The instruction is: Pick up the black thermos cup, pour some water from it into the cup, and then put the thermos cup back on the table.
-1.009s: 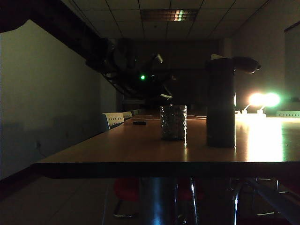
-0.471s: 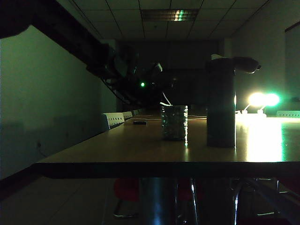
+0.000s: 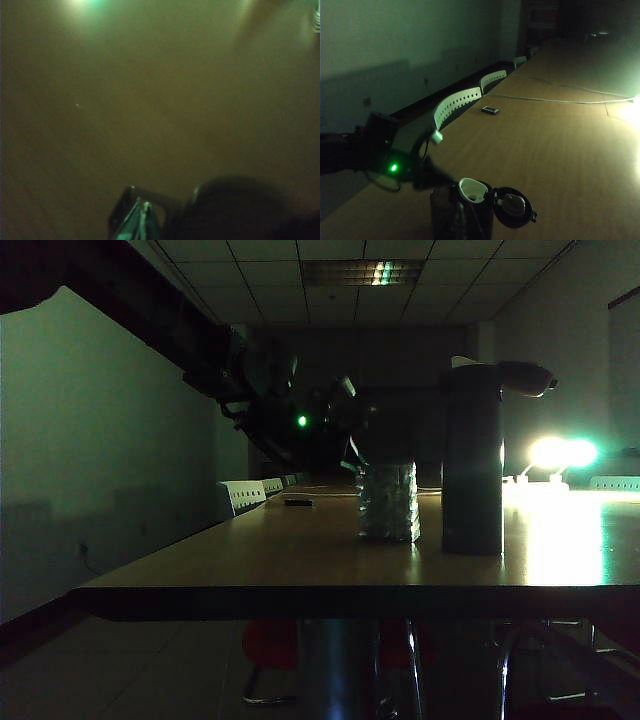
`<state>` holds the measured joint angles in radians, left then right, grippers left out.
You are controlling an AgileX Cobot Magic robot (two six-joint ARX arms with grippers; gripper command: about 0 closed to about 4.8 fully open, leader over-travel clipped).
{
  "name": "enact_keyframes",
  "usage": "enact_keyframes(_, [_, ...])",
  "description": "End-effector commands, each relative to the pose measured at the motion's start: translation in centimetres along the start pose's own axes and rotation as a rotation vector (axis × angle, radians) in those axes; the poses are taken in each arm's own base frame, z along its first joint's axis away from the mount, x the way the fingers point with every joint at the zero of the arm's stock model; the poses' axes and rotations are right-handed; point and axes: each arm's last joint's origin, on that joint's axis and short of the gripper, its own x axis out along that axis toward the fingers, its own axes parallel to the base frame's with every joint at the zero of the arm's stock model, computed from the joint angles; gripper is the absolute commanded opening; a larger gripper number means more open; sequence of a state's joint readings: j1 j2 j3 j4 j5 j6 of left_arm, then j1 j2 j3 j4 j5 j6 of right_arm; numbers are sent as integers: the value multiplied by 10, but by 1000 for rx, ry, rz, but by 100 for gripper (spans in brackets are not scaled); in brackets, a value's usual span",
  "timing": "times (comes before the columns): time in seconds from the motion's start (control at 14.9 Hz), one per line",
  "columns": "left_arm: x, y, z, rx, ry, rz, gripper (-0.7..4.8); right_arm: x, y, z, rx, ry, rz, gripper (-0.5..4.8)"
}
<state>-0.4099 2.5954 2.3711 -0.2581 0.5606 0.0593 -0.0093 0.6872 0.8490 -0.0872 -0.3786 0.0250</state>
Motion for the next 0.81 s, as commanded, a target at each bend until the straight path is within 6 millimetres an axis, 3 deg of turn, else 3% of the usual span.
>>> enact_keyframes(0.07, [-13, -5, 8, 36, 54, -16, -8, -1, 0, 3, -11, -20, 2, -1])
enact_keyframes(0.47, [-25, -6, 25, 45, 9, 26, -8, 0, 0, 3, -9, -16, 2, -1])
enact_keyframes(0.61, [-26, -5, 27, 53, -8, 36, -8, 4, -2, -4, 11, 35, 1, -1])
enact_keyframes(0.81, [-44, -10, 47, 75, -49, 47, -8, 19, -7, -21, 63, 157, 30, 0])
